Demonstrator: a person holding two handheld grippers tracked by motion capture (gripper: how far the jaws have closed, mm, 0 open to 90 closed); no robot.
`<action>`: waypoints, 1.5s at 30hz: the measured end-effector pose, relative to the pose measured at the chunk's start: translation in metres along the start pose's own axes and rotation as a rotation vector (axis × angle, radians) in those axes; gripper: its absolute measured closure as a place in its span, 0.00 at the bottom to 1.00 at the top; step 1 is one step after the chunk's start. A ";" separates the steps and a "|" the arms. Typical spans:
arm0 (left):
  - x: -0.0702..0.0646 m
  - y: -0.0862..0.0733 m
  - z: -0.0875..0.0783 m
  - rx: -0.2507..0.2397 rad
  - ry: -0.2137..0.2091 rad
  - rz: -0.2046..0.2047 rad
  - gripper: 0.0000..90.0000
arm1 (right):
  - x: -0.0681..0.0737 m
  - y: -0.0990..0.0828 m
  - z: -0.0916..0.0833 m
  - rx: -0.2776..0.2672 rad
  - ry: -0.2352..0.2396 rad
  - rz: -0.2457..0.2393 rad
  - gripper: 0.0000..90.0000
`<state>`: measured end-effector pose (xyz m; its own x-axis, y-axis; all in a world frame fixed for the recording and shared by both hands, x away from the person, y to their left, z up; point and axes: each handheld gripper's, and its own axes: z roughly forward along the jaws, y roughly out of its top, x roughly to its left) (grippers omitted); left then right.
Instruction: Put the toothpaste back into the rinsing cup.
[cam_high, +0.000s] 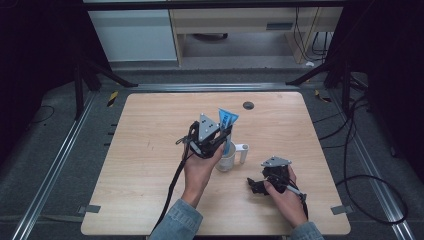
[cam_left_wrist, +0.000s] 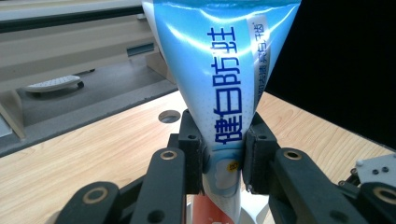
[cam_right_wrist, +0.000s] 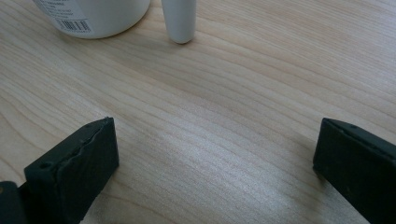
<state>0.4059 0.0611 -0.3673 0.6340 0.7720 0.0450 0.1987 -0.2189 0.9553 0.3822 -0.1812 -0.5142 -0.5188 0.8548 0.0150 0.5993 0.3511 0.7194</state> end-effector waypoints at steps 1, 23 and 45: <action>0.001 -0.001 0.001 0.005 0.001 -0.002 0.80 | 0.000 0.000 0.000 0.000 -0.001 -0.001 0.00; 0.004 -0.022 0.010 0.061 0.013 0.000 0.80 | 0.000 0.000 0.000 -0.001 0.000 0.000 0.00; 0.006 -0.028 0.019 0.120 0.013 0.001 0.80 | 0.000 0.000 0.000 0.000 0.000 0.000 0.00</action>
<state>0.4185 0.0608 -0.3988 0.6249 0.7790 0.0505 0.2868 -0.2892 0.9133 0.3821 -0.1812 -0.5142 -0.5185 0.8550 0.0152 0.5996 0.3509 0.7192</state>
